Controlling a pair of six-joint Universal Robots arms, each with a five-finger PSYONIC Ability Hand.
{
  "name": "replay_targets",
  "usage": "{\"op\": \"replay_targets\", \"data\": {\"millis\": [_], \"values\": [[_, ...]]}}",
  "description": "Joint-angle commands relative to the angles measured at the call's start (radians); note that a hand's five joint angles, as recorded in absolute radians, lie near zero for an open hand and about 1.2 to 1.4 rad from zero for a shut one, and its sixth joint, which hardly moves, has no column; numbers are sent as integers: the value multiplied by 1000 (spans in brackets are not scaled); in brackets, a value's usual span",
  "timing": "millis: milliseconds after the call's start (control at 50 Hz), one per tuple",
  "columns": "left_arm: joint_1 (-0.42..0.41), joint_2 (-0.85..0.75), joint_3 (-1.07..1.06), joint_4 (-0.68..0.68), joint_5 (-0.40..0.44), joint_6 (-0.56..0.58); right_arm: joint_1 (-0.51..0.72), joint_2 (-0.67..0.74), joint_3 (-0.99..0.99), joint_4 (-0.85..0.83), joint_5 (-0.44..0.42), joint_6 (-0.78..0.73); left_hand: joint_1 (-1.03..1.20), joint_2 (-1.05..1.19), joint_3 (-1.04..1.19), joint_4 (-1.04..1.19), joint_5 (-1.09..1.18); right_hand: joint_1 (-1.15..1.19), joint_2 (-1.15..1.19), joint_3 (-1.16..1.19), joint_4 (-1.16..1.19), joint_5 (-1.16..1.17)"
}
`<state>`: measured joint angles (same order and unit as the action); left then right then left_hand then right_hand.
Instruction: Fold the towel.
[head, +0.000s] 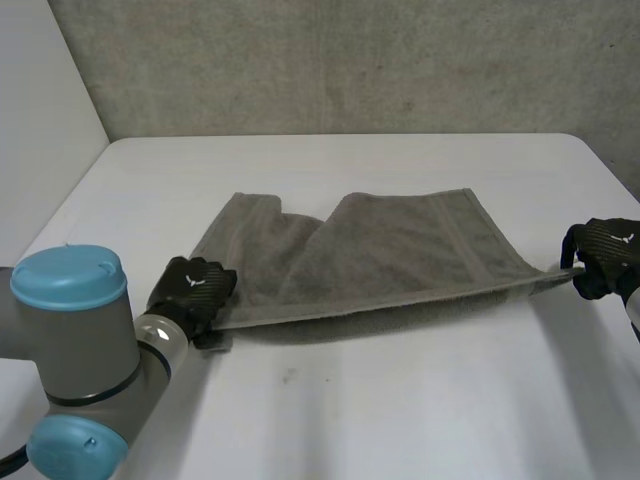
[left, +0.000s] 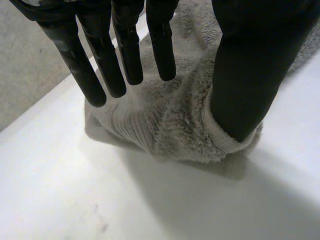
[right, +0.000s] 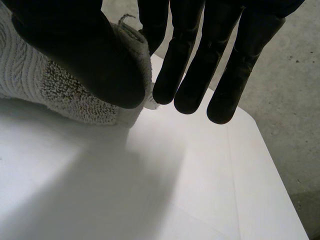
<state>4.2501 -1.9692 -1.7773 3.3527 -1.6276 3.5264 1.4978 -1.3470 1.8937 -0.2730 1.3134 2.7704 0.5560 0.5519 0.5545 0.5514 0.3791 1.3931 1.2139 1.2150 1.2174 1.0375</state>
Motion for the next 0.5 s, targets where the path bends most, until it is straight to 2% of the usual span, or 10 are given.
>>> {"op": "replay_targets", "data": {"millis": [20,160,320,500], "values": [[-36,26,-19,-1,-26,-174,-7,-1,-5,8,-9,5,60,64,61,64,62,3,182,181,179,184],[-52,38,-21,-1,-51,-199,-4,-6,-24,54,-38,2,63,67,64,67,65,3,182,181,179,184],[-53,24,-25,1,-127,-208,-7,-3,-41,104,-97,12,48,52,50,53,50,3,182,181,179,184],[-52,16,-44,4,-133,-205,-4,-6,-31,103,-105,12,83,87,85,88,86,3,182,181,179,184]]}}
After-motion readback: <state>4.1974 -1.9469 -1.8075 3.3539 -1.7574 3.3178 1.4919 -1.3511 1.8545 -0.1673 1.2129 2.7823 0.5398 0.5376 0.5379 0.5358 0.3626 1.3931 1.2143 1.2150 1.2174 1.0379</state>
